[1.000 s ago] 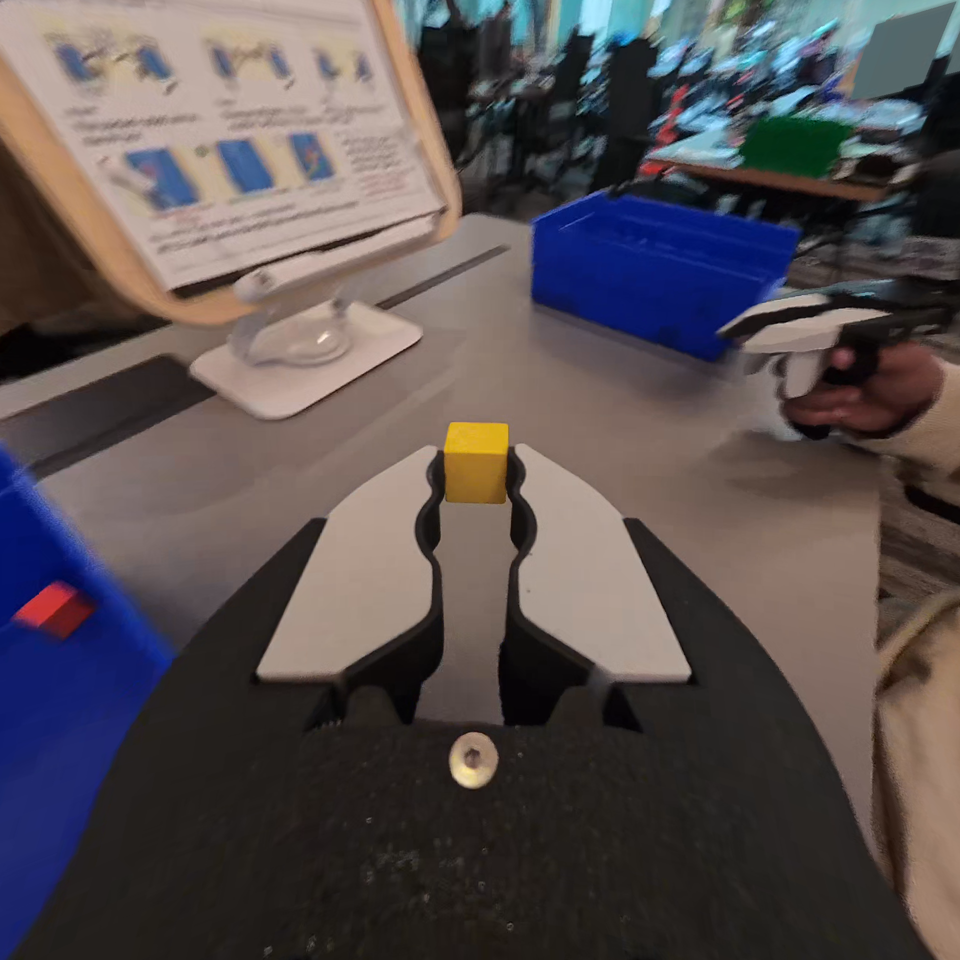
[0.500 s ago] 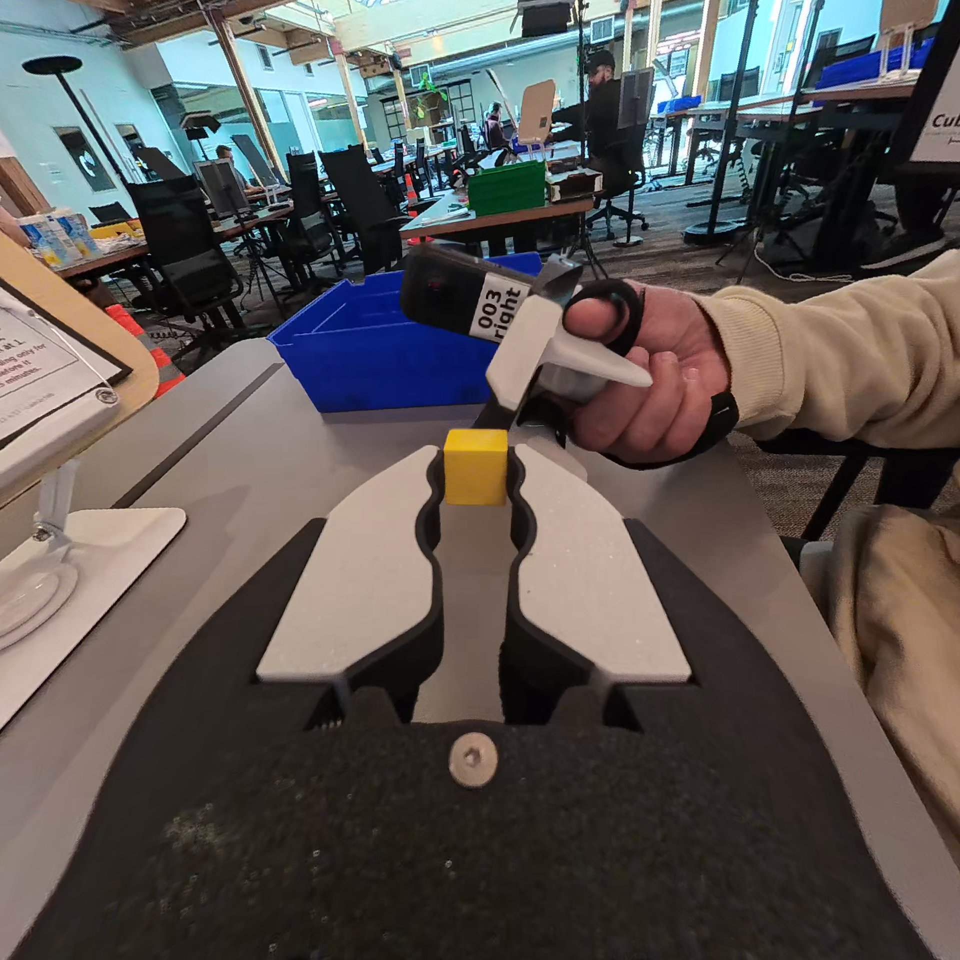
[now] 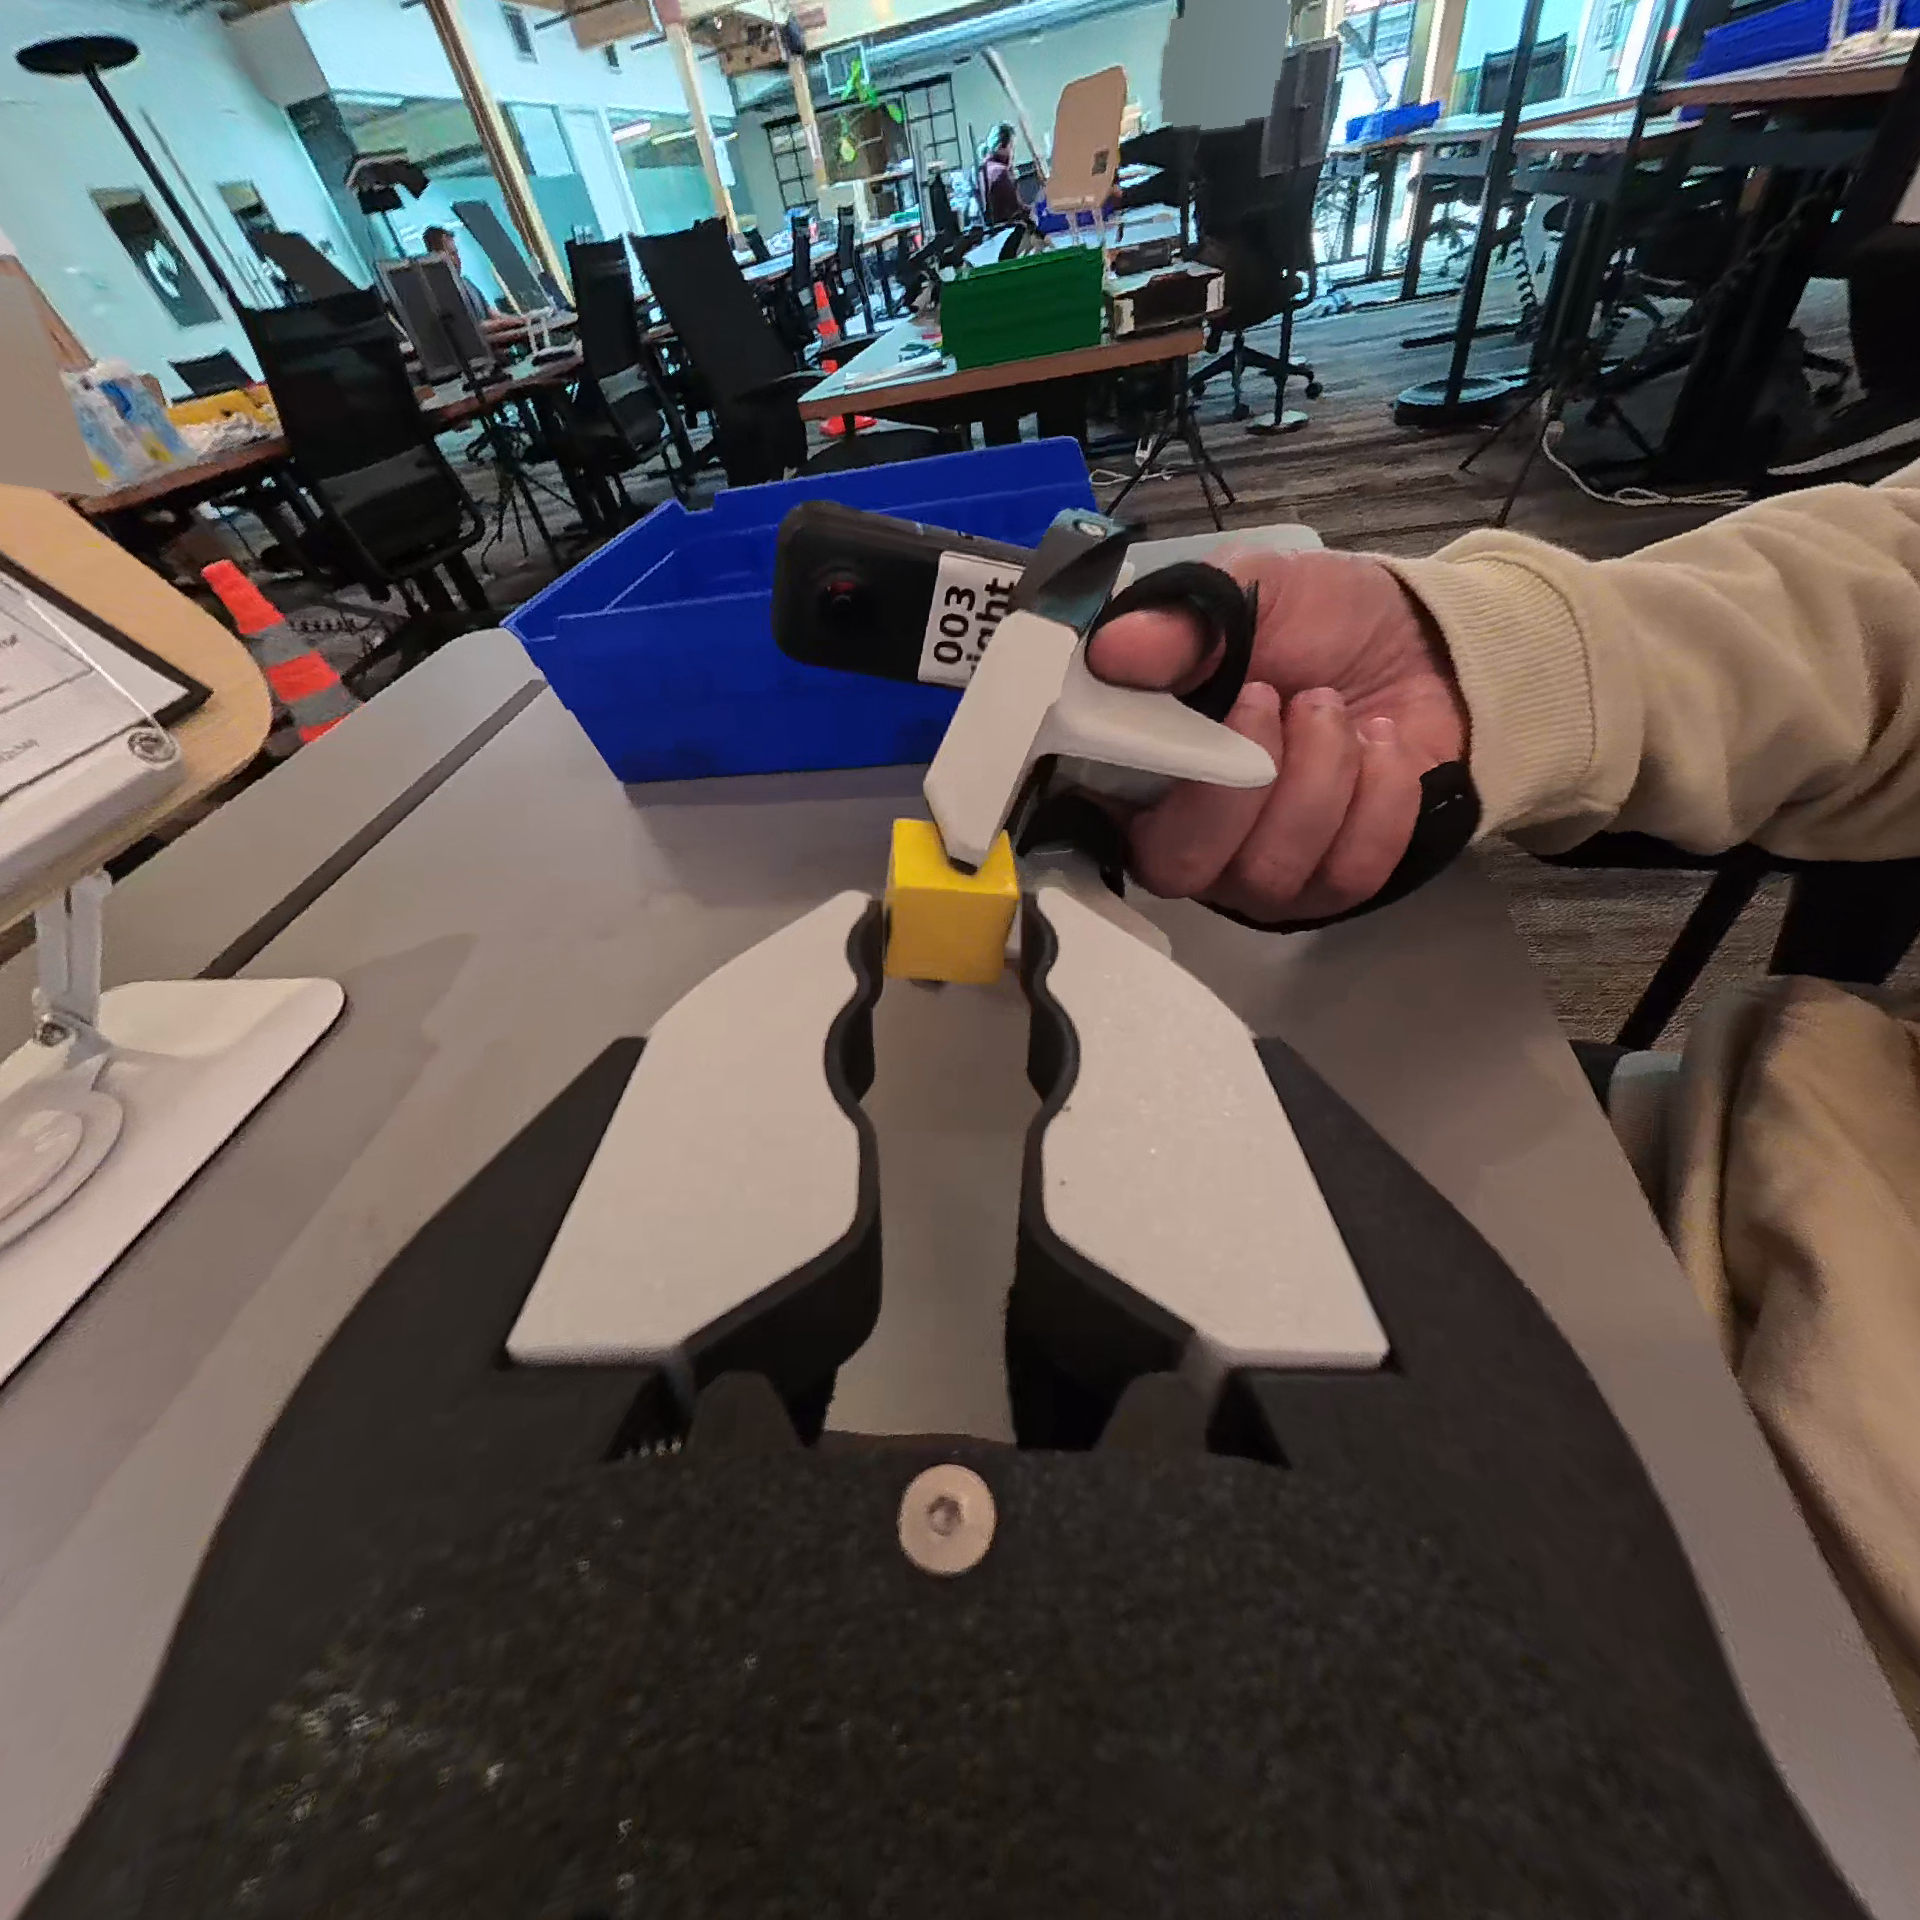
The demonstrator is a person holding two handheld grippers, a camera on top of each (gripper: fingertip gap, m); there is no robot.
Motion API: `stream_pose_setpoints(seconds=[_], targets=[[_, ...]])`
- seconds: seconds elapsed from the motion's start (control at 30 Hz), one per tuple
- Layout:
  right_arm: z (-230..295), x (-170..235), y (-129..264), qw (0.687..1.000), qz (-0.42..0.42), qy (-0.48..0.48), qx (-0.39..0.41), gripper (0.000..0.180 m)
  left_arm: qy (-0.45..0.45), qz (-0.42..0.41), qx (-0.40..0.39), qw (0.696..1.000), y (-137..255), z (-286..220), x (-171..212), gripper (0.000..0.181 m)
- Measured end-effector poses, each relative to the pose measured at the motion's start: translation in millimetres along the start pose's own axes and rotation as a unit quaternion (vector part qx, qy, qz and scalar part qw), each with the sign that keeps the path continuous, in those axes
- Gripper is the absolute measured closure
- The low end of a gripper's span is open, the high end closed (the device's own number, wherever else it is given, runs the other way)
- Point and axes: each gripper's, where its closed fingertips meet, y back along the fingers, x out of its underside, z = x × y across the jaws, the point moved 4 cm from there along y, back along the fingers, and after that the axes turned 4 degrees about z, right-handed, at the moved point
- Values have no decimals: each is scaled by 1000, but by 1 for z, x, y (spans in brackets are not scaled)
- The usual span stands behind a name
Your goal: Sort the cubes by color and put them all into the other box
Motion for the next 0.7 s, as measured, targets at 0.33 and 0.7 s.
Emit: stream_pose_setpoints(seconds=[0.33,0.7], targets=[[-15,11,59,924,-43,289,248,157,320,6,-189,928,69,3,23,108],[21,18,93,819,-63,430,375,157,294,64,-233,925,73,-28,49,109]])
